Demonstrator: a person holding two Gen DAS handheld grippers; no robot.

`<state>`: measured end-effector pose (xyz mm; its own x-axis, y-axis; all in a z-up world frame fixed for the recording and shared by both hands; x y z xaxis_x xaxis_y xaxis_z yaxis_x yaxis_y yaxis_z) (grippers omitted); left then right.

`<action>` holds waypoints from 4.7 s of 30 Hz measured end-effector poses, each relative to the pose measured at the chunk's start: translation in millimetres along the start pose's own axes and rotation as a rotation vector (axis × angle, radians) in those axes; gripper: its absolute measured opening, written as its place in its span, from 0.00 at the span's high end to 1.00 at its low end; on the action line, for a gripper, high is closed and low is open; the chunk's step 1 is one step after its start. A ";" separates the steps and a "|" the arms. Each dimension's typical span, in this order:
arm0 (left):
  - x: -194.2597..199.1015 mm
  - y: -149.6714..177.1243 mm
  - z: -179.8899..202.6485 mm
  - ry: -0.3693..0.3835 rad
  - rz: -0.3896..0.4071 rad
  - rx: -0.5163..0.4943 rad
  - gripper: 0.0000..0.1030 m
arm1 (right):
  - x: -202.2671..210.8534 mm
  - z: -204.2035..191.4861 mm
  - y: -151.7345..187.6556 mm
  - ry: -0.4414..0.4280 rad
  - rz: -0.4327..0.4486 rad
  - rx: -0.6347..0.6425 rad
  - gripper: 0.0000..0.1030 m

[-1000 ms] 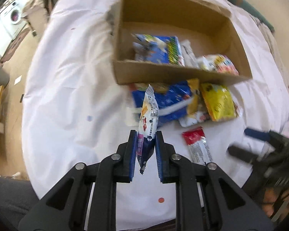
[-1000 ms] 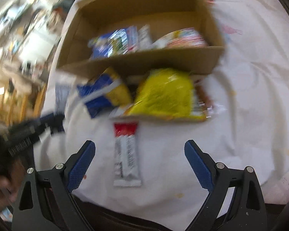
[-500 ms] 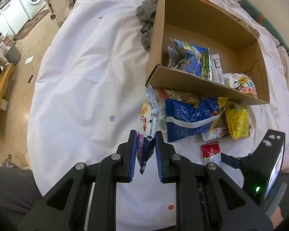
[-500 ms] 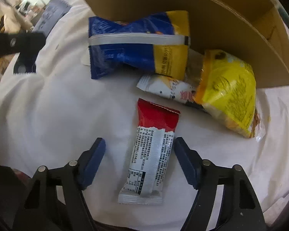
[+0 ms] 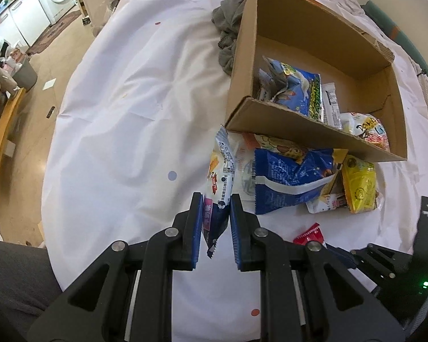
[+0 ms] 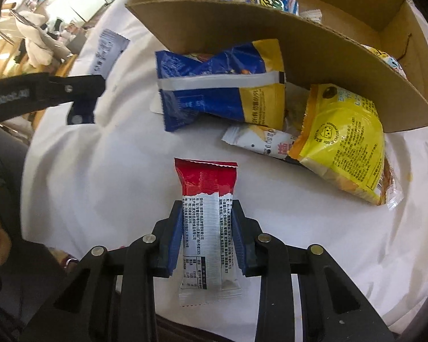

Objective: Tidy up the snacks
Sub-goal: 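Carry both bar wrappers up over the cardboard box with both grippers, then open both grippers to drop the bars into the box, then move both grippers back down to the snacks in front of the box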

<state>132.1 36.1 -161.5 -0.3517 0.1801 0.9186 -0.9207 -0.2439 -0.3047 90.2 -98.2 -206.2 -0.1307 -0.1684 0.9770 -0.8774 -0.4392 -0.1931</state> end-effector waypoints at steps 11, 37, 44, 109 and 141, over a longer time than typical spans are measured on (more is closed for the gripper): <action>5.9 -7.8 -19.4 -0.076 0.046 0.018 0.85 | 47.3 7.6 7.9 -0.110 0.127 -0.012 0.68; 73.8 -74.5 32.5 -0.028 0.253 -0.091 0.85 | 156.2 90.5 -55.5 -0.150 0.561 -0.363 0.68; 68.2 -96.1 53.7 -0.014 0.258 -0.145 0.85 | 156.6 110.4 -74.5 -0.133 0.578 -0.399 0.68; -1.8 -137.2 102.0 0.077 0.234 -0.287 0.31 | 76.0 152.9 -127.2 -0.064 0.426 -0.493 0.32; 58.2 -97.7 60.5 0.097 0.328 -0.197 0.27 | 116.3 149.6 -61.2 -0.057 0.472 -0.552 0.24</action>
<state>211.9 12.8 -63.0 -0.6380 0.2145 0.7396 -0.7685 -0.1171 -0.6290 197.7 -223.0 -94.3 -0.5417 -0.2819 0.7919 -0.8404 0.1986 -0.5042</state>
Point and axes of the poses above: each gripper's, at about its wrist camera, not at the fingertips, and x roughly against the way its jaws point, z to its right, y to its underside, the point moved 8 cm from there along -x, roughly the way its jaws point, and after that the axes turned 10 degrees about y, right-handed, at the moved point
